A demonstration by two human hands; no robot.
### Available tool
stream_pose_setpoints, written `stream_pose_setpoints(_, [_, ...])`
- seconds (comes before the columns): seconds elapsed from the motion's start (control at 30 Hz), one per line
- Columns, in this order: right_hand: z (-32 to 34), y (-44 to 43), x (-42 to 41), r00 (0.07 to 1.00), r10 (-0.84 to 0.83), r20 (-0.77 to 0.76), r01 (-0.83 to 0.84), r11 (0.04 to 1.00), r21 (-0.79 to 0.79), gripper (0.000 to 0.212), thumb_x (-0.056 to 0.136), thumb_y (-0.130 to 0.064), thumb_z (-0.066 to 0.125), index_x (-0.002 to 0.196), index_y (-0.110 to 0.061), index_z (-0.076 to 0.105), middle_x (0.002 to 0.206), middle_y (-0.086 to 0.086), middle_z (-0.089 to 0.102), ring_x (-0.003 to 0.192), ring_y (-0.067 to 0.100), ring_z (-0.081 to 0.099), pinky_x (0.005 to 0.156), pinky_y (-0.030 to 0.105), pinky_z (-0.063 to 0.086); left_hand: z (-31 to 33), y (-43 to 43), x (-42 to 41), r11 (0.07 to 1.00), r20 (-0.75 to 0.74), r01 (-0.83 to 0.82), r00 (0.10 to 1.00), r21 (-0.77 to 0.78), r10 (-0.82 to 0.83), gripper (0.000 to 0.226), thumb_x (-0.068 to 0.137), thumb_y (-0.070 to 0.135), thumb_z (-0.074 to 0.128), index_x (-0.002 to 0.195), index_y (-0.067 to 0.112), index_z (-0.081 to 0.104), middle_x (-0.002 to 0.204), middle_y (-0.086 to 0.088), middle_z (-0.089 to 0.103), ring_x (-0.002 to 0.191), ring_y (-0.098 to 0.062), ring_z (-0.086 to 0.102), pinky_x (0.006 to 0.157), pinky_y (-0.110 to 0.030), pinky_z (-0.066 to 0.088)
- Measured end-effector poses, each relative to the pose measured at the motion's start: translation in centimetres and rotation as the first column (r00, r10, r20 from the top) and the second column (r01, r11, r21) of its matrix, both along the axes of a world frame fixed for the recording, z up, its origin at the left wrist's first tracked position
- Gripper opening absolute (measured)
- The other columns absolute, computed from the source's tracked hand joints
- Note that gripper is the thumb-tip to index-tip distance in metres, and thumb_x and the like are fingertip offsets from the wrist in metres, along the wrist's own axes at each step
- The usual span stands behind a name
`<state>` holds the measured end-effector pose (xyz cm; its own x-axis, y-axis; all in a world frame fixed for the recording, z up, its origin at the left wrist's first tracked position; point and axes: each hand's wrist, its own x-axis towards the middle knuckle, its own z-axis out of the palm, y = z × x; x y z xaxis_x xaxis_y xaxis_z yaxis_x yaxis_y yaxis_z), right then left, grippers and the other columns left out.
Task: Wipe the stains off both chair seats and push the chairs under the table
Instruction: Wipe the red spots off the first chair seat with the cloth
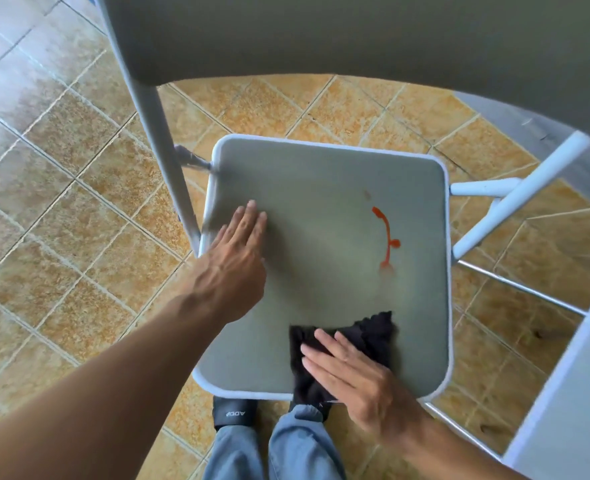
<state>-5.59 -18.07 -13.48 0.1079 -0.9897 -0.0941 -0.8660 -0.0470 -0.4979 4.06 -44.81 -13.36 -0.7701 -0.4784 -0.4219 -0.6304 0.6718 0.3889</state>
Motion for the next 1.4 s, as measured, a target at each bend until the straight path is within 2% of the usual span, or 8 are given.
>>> stream_pose_setpoints(0.13, [-0.8, -1.1, -5.3, 0.997, 0.035, -0.065, -0.039, 0.998, -0.055, 0.043, 0.100, 0.006, 0.033, 0.137, 0.000, 0.054, 0.149, 0.010, 0.047, 0.145, 0.031, 0.034, 0.113, 0.047, 0.038, -0.6, 0.9, -0.8, 0.997, 0.053, 0.041, 0.998, -0.068, -0.037, 0.069, 0.097, 0.036, 0.033, 0.153, 0.015, -0.001, 0.160, -0.003, -0.012, 0.146, -0.016, -0.011, 0.120, -0.041, 0.010])
stream_pose_setpoints(0.37, [-4.4, -13.4, -18.1, 0.907, -0.395, -0.146, 0.389, 0.919, -0.070, 0.058, 0.085, 0.022, 0.040, 0.136, -0.001, 0.056, 0.145, 0.013, 0.052, 0.142, 0.038, 0.036, 0.114, 0.054, 0.035, -0.5, 1.3, -0.6, 0.984, 0.071, 0.081, 0.995, -0.157, -0.071, 0.071, 0.094, 0.041, 0.041, 0.153, 0.013, 0.012, 0.160, -0.003, 0.002, 0.147, -0.017, 0.003, 0.119, -0.041, 0.018])
stream_pose_setpoints(0.5, [-4.4, -13.8, -15.8, 0.849, -0.523, -0.071, 0.521, 0.852, -0.047, 0.060, 0.082, 0.017, 0.036, 0.136, 0.000, 0.056, 0.147, 0.013, 0.050, 0.144, 0.035, 0.033, 0.116, 0.051, 0.032, -0.5, 1.4, -0.7, 0.981, 0.092, 0.096, 0.992, -0.168, -0.081, 0.072, 0.094, 0.043, 0.040, 0.152, 0.014, 0.011, 0.160, -0.003, 0.001, 0.147, -0.017, 0.002, 0.119, -0.040, 0.017])
stream_pose_setpoints(0.83, [-0.2, 1.3, -4.6, 0.973, -0.227, -0.044, 0.228, 0.974, 0.019, 0.048, 0.095, 0.014, 0.041, 0.139, -0.002, 0.052, 0.150, 0.008, 0.046, 0.145, 0.028, 0.034, 0.113, 0.045, 0.038, -0.7, 1.1, -0.6, 0.983, 0.090, 0.111, 0.991, -0.146, -0.098, 0.073, 0.094, 0.045, 0.037, 0.153, 0.017, 0.003, 0.158, 0.001, -0.009, 0.146, -0.015, -0.005, 0.120, -0.037, 0.014])
stream_pose_setpoints(0.93, [-2.1, -2.4, -10.4, 0.899, -0.426, -0.105, 0.425, 0.905, -0.033, 0.044, 0.102, 0.005, 0.025, 0.134, 0.004, 0.055, 0.145, 0.015, 0.052, 0.142, 0.034, 0.039, 0.112, 0.050, 0.038, -0.7, 0.9, -0.5, 0.983, 0.082, 0.116, 0.991, -0.146, -0.105, 0.073, 0.094, 0.044, 0.038, 0.153, 0.017, 0.004, 0.158, 0.001, -0.007, 0.146, -0.015, -0.003, 0.120, -0.037, 0.014])
stream_pose_setpoints(1.07, [-3.7, -12.3, -18.5, 0.654, -0.738, -0.166, 0.747, 0.665, -0.015, 0.059, 0.084, 0.021, 0.037, 0.138, 0.002, 0.051, 0.151, 0.014, 0.044, 0.148, 0.032, 0.025, 0.119, 0.042, 0.029, -0.9, 0.9, -0.6, 0.984, 0.077, 0.104, 0.993, -0.144, -0.093, 0.073, 0.094, 0.045, 0.037, 0.153, 0.017, 0.002, 0.158, 0.001, -0.009, 0.146, -0.015, -0.005, 0.120, -0.037, 0.014])
stream_pose_setpoints(1.17, [-4.1, -18.3, -19.3, 0.527, -0.838, -0.140, 0.844, 0.536, -0.027, 0.042, 0.083, 0.015, 0.036, 0.109, -0.007, 0.061, 0.144, 0.017, 0.049, 0.147, 0.030, 0.026, 0.116, 0.038, 0.031, -0.9, 1.0, -0.7, 0.989, 0.066, 0.080, 0.995, -0.126, -0.073, 0.073, 0.093, 0.044, 0.040, 0.153, 0.018, 0.005, 0.158, 0.003, -0.008, 0.146, -0.014, -0.005, 0.120, -0.036, 0.014])
stream_pose_setpoints(1.4, [-3.7, -11.1, -6.4, 0.938, -0.346, -0.035, 0.343, 0.938, -0.056, 0.048, 0.091, 0.012, 0.034, 0.134, 0.005, 0.055, 0.146, 0.017, 0.050, 0.144, 0.038, 0.033, 0.118, 0.049, 0.030, -0.5, 0.4, -1.0, 0.996, 0.033, 0.056, 0.998, -0.066, -0.054, 0.074, 0.090, 0.039, 0.052, 0.152, 0.016, 0.017, 0.158, 0.003, 0.001, 0.146, -0.012, 0.003, 0.119, -0.035, 0.016])
